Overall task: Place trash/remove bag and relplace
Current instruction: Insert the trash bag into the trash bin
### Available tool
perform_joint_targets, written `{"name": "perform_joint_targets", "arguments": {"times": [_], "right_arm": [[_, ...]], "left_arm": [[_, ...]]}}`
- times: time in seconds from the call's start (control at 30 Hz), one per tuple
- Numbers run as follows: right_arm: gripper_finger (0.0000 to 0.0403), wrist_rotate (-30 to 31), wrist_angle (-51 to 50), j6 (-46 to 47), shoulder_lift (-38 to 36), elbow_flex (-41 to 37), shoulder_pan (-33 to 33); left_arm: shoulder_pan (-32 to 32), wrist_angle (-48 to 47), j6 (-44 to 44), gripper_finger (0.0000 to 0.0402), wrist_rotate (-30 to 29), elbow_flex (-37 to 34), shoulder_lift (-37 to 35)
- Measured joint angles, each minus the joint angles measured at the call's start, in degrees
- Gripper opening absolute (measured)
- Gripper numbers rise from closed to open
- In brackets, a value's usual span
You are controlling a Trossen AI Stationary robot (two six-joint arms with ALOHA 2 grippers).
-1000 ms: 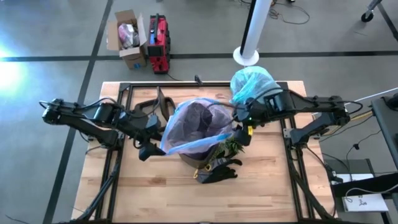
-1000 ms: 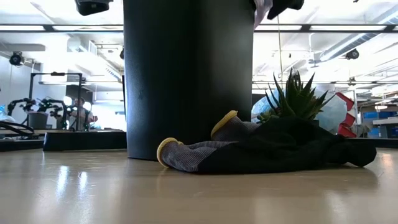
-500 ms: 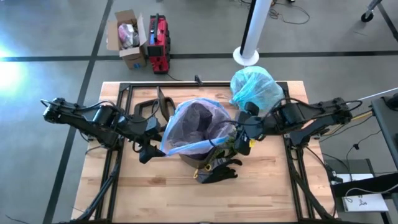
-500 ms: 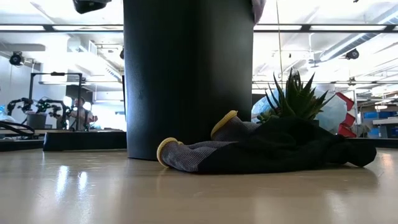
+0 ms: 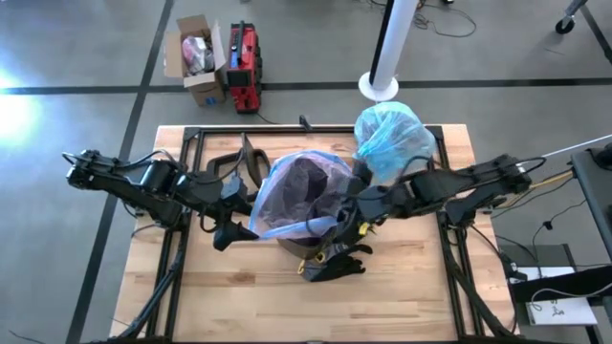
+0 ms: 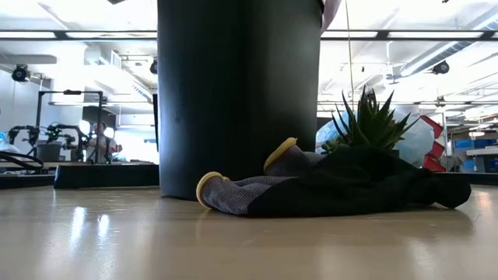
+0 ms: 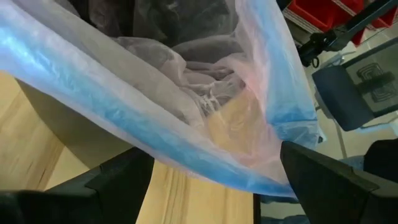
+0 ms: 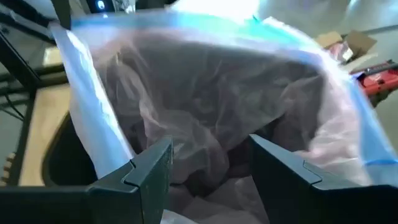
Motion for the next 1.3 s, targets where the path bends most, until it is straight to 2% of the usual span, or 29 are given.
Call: {"name": "perform_joint_targets", "arguments": {"times": [0.13, 0.37, 0.57, 0.97, 1.3], "right_arm": [[0.0192, -2.9, 1.5, -0.9, 2.5, 0.0, 0.3], [0.0192, -7.1, 1.8, 0.8, 1.8, 0.0, 2.7], [0.0192, -17.2, 1.8, 3.2, 2.0, 0.0, 3.3], [0.0192, -17.1, 1.3, 2.7, 2.0, 0.0, 6.0], [0.0192, -17.5, 1.0, 3.1, 2.7, 0.0, 7.8]], "left_arm": [[0.0, -0.1, 0.1, 0.0333, 0.0, -0.1, 0.3], [0.0, 0.2, 0.8, 0.0333, -1.1, -0.1, 0.3], [0.0, 3.0, 1.1, 0.0333, -2.5, -0.1, 1.6], [0.0, 3.5, 1.1, 0.0333, -2.6, -0.1, 3.8], [0.0, 4.0, 1.1, 0.0333, -7.6, -0.1, 3.7]]}}
